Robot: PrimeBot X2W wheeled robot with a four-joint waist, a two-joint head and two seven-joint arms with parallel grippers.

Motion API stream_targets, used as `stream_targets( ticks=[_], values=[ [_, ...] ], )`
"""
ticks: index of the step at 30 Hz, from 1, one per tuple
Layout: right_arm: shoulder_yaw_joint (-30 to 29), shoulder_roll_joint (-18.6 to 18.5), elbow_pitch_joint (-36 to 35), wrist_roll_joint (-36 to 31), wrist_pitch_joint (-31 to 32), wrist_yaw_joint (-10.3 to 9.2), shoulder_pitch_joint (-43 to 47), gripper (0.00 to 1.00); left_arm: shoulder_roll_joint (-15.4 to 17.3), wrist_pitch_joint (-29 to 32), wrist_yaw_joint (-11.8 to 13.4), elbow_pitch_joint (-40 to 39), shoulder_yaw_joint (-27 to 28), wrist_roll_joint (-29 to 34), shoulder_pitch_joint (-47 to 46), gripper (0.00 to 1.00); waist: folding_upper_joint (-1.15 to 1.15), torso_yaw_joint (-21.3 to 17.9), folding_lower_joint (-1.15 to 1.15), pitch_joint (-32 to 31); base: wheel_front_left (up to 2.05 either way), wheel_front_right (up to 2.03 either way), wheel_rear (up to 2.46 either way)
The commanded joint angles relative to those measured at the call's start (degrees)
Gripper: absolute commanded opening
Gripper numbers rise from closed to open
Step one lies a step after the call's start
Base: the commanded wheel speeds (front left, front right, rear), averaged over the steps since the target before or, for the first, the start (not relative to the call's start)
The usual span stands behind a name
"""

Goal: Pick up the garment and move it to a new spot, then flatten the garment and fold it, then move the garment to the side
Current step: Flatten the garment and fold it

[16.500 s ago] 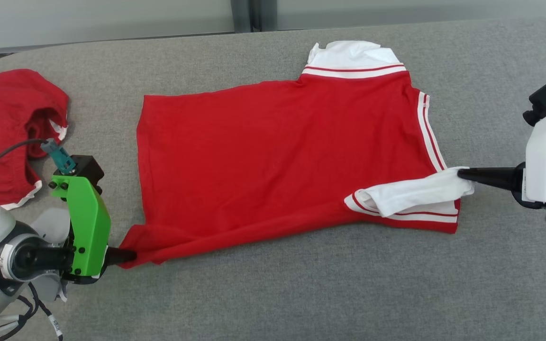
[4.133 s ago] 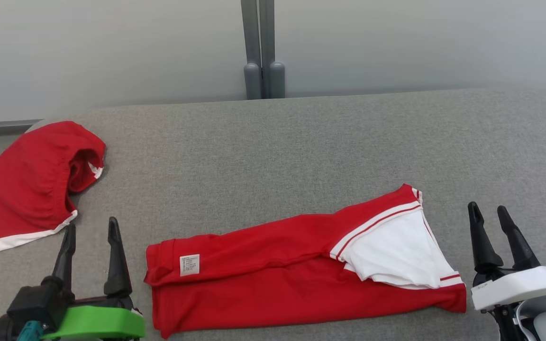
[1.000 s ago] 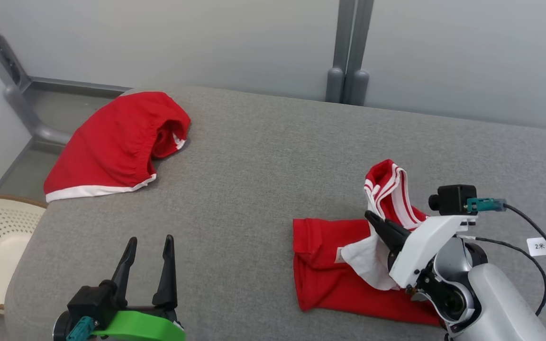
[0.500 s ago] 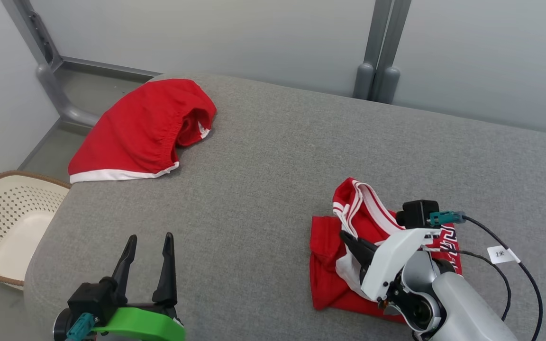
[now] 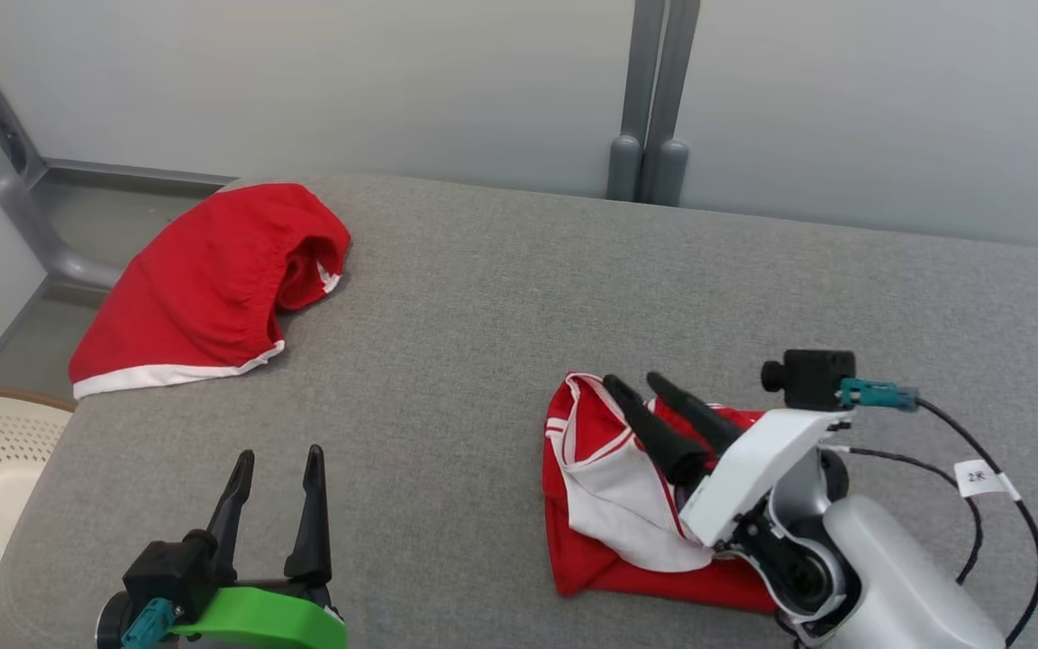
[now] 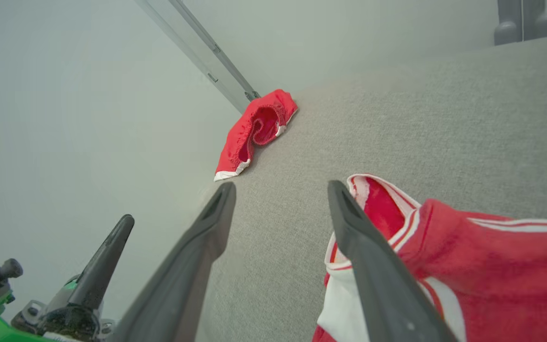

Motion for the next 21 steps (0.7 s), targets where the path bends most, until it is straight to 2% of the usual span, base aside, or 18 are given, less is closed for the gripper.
stream_targets(
  ticks=[1, 7, 14, 21],
  values=[
    [-0.84, -1.49, -1.30, 0.32, -1.52, 0.03, 0.49, 1.00, 0.01, 0.02, 0.22, -0.21, 0.14, 0.07, 0.63, 1.00, 0.00, -1.78, 0.00, -0.95, 0.00, 0.00, 0.00],
    [-7.37, -5.36, -5.08, -0.83, -8.49, 0.03, 1.98, 1.00, 0.02, 0.02, 0.30, -0.67, 0.19, -0.03, 1.03, 1.00, 0.00, -3.52, 0.00, -1.44, 0.00, 0.00, 0.00],
    [-17.27, -8.09, -2.86, -4.46, -12.31, 0.03, 6.09, 1.00, 0.02, 0.02, 0.27, -1.04, 0.48, 0.11, 1.25, 1.00, 0.00, -4.53, 0.00, -1.60, 0.00, 0.00, 0.00],
    [-22.45, -6.61, 2.78, -10.34, -13.20, 0.04, 7.53, 1.00, 0.03, 0.02, 0.00, -0.83, 0.25, 0.72, 1.17, 1.00, 0.00, -4.94, 0.00, -1.32, 0.00, 0.00, 0.00]
  ],
)
